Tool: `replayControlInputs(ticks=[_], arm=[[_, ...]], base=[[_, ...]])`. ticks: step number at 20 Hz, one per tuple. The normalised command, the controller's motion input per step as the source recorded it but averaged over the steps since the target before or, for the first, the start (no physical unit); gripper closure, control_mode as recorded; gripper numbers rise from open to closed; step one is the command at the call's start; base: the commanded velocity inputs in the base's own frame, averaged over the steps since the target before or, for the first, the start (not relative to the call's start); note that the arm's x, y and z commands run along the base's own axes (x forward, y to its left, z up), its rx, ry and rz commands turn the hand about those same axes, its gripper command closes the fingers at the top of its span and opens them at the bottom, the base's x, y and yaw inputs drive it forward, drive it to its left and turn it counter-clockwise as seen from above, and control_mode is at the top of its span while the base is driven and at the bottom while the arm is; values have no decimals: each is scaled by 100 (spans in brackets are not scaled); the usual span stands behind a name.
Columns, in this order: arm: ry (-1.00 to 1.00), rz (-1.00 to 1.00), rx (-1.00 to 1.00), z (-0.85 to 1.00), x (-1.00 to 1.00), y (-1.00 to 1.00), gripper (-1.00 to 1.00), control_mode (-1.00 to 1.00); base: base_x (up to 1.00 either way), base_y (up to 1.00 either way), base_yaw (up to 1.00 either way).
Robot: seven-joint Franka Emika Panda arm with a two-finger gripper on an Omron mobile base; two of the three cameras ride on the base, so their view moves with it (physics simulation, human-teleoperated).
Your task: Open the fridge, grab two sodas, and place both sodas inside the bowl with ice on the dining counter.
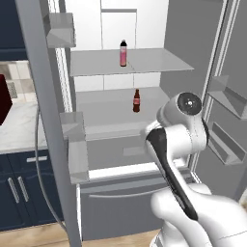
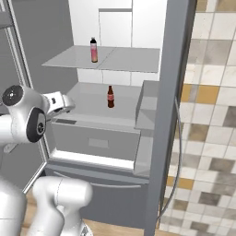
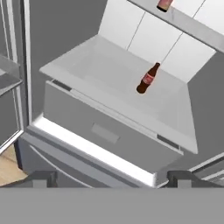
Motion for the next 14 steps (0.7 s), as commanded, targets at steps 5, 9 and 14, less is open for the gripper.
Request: replayControlInputs(ticks=[5, 9, 14], arm=[[-10, -32, 1, -28, -15, -61, -100, -100], [-1, -9, 11, -27, 0, -27, -100, -100], [0, -3, 11, -14, -1, -9, -100, -100]], base=[[0, 0, 0], [0, 0, 0], [0, 0, 0]])
